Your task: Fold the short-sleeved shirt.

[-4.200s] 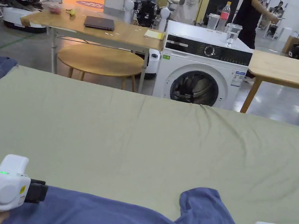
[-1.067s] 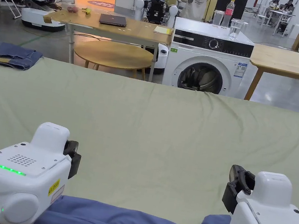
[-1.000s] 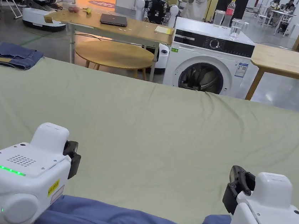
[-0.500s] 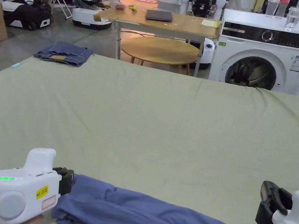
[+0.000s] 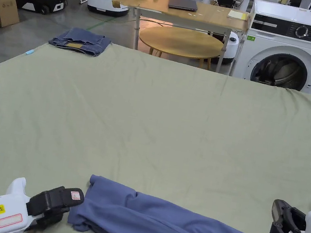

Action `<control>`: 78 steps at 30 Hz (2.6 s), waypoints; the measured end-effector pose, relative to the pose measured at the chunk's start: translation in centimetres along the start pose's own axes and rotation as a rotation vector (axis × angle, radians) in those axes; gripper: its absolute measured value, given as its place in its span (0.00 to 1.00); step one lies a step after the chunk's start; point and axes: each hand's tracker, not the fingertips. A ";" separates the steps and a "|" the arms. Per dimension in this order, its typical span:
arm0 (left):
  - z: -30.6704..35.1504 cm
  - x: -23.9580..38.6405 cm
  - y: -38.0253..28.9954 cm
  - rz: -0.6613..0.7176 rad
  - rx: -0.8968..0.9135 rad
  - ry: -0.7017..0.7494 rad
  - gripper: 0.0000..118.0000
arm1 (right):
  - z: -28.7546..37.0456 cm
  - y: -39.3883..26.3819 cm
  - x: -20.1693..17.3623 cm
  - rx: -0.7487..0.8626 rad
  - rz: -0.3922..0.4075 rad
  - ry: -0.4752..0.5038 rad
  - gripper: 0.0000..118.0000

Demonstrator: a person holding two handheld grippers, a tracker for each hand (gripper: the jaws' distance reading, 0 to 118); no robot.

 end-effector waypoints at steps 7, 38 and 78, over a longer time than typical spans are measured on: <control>-5.6 -0.4 -1.0 0.204 -0.148 -0.266 0.78 | -0.1 0.4 -0.2 -0.005 0.003 -0.004 0.00; -16.7 23.1 -19.3 -1.518 -0.286 0.474 0.08 | 3.6 -1.8 3.5 0.011 -0.079 -0.038 0.00; -9.3 14.8 -9.4 -0.563 -0.098 0.271 0.37 | 3.9 -3.9 5.7 -0.048 -0.203 -0.026 0.00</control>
